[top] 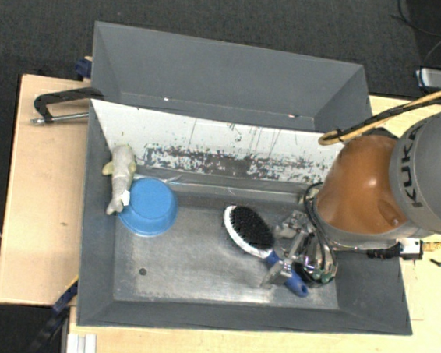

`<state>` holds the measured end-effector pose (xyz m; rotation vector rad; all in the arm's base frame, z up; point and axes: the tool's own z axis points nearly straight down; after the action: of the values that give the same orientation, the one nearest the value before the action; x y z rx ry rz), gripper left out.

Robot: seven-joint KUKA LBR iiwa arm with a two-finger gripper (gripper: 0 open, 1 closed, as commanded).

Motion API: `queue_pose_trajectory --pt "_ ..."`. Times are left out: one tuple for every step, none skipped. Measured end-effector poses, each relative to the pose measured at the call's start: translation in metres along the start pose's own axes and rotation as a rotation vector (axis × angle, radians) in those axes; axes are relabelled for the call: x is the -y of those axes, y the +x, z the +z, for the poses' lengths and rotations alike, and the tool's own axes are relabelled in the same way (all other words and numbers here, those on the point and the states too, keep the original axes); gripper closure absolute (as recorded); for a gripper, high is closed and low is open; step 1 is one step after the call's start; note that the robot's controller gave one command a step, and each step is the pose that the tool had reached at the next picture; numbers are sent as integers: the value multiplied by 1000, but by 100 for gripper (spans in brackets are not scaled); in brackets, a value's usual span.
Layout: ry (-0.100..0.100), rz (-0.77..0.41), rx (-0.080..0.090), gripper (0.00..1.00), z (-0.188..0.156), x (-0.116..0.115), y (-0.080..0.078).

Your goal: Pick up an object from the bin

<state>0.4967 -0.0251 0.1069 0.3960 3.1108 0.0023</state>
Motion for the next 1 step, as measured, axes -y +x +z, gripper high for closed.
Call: queue_pose_trajectory --pt "1 169 -5 0 35 -3 -7"
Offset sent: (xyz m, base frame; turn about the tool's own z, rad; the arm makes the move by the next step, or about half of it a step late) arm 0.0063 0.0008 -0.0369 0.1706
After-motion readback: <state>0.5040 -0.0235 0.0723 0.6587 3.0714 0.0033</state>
